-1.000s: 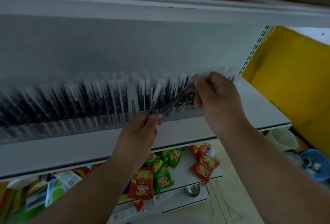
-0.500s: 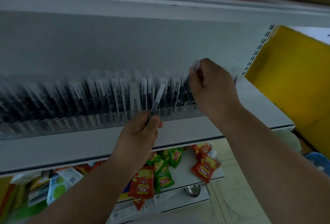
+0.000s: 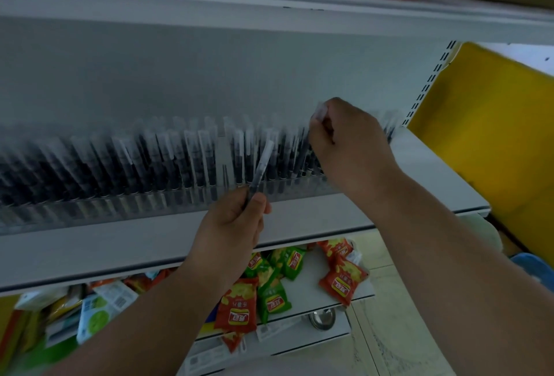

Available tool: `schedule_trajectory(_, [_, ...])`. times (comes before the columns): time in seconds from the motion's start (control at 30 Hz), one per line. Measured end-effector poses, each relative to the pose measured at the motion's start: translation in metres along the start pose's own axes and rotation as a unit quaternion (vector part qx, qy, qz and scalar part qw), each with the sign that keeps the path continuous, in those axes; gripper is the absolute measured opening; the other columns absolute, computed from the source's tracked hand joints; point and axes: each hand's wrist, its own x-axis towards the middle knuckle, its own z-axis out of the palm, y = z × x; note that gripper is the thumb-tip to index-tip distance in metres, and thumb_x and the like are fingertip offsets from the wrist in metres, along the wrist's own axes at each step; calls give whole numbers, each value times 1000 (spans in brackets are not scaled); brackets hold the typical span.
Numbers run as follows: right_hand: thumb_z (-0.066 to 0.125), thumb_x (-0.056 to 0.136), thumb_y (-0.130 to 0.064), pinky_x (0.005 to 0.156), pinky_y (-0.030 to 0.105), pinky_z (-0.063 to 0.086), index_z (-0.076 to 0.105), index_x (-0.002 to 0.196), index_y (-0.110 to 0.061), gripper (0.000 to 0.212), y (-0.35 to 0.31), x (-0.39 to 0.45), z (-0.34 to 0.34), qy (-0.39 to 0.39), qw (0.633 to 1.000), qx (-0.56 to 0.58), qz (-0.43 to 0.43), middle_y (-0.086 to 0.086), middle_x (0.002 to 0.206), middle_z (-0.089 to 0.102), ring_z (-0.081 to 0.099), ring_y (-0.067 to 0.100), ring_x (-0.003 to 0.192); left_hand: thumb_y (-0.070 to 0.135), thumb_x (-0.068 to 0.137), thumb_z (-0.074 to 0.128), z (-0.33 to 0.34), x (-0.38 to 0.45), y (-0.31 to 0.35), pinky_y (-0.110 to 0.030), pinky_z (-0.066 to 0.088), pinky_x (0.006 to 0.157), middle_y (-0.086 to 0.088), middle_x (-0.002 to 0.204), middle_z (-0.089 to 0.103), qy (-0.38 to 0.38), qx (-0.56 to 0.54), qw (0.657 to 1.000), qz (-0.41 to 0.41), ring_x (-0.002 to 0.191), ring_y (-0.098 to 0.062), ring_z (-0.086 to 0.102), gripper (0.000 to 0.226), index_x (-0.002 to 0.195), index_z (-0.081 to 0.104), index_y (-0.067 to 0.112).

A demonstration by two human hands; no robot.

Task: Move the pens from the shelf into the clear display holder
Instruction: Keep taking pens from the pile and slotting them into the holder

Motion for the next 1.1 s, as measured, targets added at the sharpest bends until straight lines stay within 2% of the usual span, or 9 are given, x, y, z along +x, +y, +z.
schedule_trajectory(0.17, [45, 101, -26, 51, 30, 35, 49, 87, -10, 22, 4, -5, 24, -108, 993, -25, 34, 4, 68, 52, 51, 17, 59, 21, 103, 46, -1, 1, -1, -25, 26, 47, 6, 51, 36, 4, -2, 1000, 2, 47, -11, 30, 29, 79, 58, 10])
schedule_trajectory(0.4, [55, 98, -35, 60, 30, 44, 57, 92, -11, 25, 7, -17, 26, -87, 991, 2, 100, 2, 77, 59, 56, 17, 71, 24, 102, 46, -5, 3, -4, -28, 26, 51, 9, 51, 37, 8, 12, 1000, 9, 47, -11, 30, 30, 77, 58, 14])
schedule_trajectory(0.5, [59, 94, -40, 58, 15, 44, 63, 95, -19, 22, -2, -29, 17, -23, 990, 85, 112, -10, 76, 61, 57, 1, 68, 24, 102, 47, -2, 8, -6, -28, 27, 52, 10, 51, 38, 7, 25, 999, 25, 47, -11, 32, 31, 73, 59, 19])
schedule_trajectory(0.57, [61, 93, -38, 55, 11, 44, 66, 88, -21, 19, -10, -33, 14, -42, 980, 165, 103, -10, 69, 62, 58, 0, 63, 29, 101, 48, 3, 12, -8, -29, 28, 53, 12, 51, 39, -6, 65, 996, 57, 48, -10, 33, 33, 70, 60, 27])
schedule_trajectory(0.67, [63, 94, -28, 62, 38, 59, 68, 83, -14, 19, -14, -33, 14, -92, 947, 272, 147, 3, 69, 68, 63, 17, 58, 37, 99, 48, 14, 13, -7, -29, 29, 52, 13, 52, 42, -38, 128, 985, 113, 49, -8, 36, 28, 75, 59, 28])
schedule_trajectory(0.7, [62, 95, -22, 58, 38, 58, 67, 83, -9, 19, -13, -33, 13, -88, 929, 318, 168, 4, 68, 68, 60, 16, 54, 33, 100, 48, 17, 13, -6, -27, 30, 51, 13, 54, 42, -40, 153, 978, 132, 50, -6, 36, 27, 77, 58, 24])
schedule_trajectory(0.83, [58, 97, -17, 47, 20, 39, 62, 80, -6, 20, -6, -35, 9, -73, 916, 349, 184, 4, 61, 63, 53, 6, 47, 31, 102, 45, 20, 15, -1, -19, 27, 46, 8, 55, 39, -38, 243, 948, 202, 49, -6, 37, 27, 78, 48, 18])
schedule_trajectory(0.97, [47, 99, -16, 52, 36, 43, 56, 78, -18, 23, 5, -29, 6, 64, 892, 396, 210, 13, 73, 70, 56, 21, 52, 54, 96, 28, 9, 20, -6, -25, 36, 53, 12, 70, 50, -9, 386, 898, 212, 61, -4, 49, 36, 97, 52, 27])
schedule_trajectory(1.1, [48, 99, -23, 58, 47, 54, 52, 90, -12, 15, 18, -18, -3, 150, 934, 294, 137, 13, 77, 68, 62, 28, 60, 41, 98, 40, -6, 28, -14, -38, 46, 85, -4, 102, 57, 57, 526, 784, 325, 96, -24, 53, 39, 111, 61, 11])
